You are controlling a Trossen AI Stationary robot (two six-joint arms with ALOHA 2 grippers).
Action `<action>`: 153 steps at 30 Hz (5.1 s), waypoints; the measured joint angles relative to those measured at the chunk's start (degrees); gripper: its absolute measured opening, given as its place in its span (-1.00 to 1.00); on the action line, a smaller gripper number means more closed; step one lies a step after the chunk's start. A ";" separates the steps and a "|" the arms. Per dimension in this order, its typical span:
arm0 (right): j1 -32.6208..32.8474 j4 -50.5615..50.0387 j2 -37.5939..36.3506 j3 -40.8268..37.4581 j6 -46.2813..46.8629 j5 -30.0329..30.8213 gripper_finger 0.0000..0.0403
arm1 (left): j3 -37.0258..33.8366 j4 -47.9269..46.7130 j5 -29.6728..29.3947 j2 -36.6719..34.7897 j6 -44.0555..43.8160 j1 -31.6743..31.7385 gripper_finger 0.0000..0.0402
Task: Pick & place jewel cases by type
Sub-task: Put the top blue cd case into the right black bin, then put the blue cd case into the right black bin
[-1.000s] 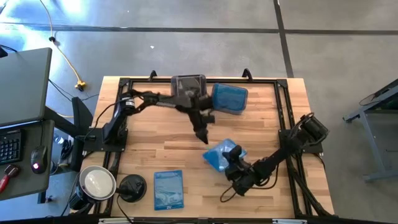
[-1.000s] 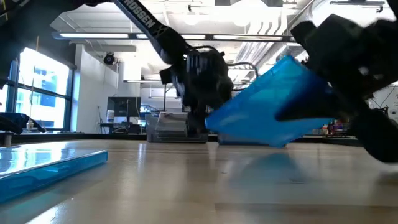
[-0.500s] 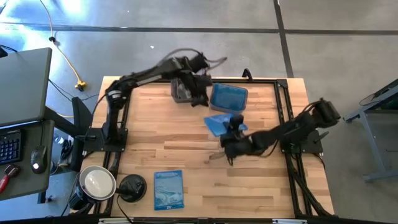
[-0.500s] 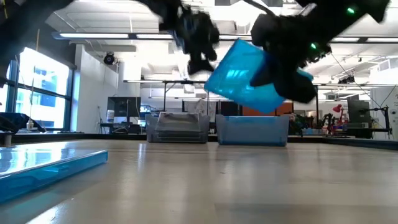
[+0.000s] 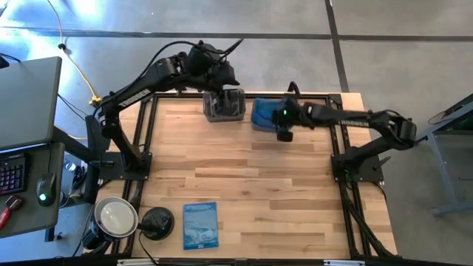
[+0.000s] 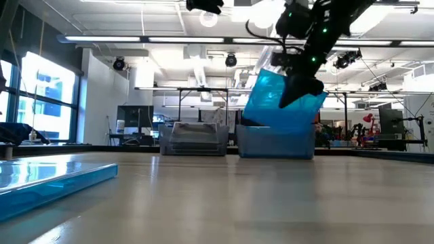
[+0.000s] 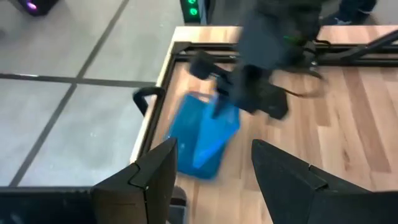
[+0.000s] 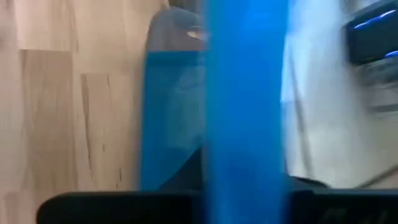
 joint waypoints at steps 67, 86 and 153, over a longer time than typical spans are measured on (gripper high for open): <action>27.65 34.24 17.05 6.35 6.00 -24.62 -0.17 | -0.03 -34.76 -28.03 0.69 -29.76 -20.43 0.00; 36.13 19.00 59.28 47.58 10.93 -24.73 -0.23 | -0.04 -34.96 -30.10 -6.07 -43.73 -31.93 0.00; 40.05 26.14 11.17 -17.09 -11.00 3.39 -0.41 | -81.74 65.66 -4.80 -3.45 -78.32 -19.32 0.00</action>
